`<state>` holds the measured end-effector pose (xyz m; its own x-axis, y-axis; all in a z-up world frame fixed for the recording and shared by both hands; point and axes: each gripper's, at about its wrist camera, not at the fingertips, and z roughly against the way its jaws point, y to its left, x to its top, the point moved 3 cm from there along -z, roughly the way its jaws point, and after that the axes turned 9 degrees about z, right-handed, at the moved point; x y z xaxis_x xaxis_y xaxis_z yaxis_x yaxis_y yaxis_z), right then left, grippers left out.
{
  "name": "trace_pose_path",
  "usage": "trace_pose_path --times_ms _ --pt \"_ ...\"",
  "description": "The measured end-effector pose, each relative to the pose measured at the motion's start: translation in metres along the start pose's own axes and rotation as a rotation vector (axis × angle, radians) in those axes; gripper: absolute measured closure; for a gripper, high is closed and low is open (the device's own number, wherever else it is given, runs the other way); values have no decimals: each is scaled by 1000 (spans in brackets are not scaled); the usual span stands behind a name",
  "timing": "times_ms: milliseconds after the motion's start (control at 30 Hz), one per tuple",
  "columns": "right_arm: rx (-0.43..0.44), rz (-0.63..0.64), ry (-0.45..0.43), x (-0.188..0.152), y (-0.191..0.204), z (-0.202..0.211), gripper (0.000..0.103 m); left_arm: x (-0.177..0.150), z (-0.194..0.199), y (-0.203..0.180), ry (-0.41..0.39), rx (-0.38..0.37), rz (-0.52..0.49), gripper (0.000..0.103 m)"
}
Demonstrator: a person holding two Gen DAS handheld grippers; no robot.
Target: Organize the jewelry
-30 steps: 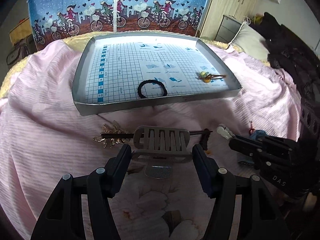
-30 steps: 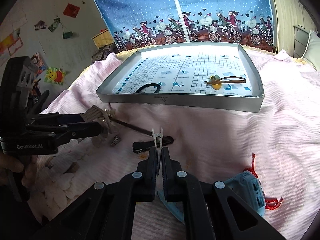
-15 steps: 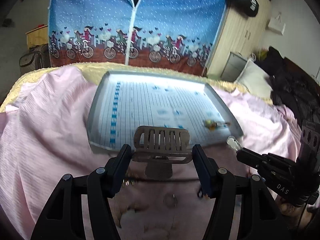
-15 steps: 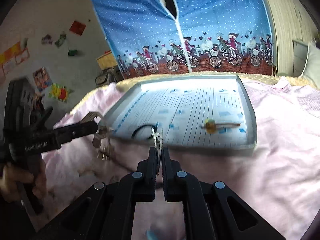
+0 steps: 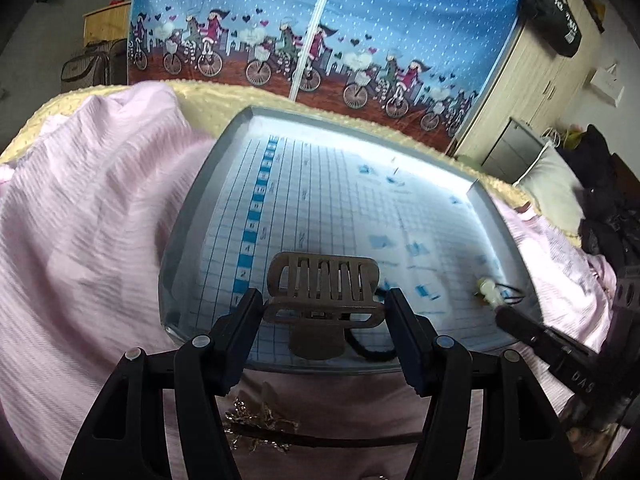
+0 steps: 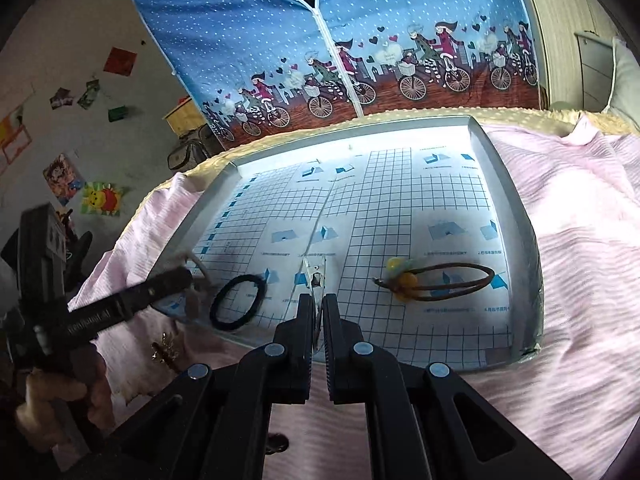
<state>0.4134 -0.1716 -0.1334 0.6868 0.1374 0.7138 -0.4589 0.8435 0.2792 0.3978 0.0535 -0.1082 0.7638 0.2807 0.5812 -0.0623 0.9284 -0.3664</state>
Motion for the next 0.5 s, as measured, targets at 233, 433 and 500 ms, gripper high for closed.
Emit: trace_pose_path --times_ms 233,433,500 --pt "-12 -17 44 -5 -4 -7 97 -3 -3 0 12 14 -12 46" --pt "-20 -8 37 -5 -3 -4 96 -2 -6 -1 16 23 2 45" --pt "-25 -5 35 -5 -2 -3 94 -1 -7 1 27 35 22 42"
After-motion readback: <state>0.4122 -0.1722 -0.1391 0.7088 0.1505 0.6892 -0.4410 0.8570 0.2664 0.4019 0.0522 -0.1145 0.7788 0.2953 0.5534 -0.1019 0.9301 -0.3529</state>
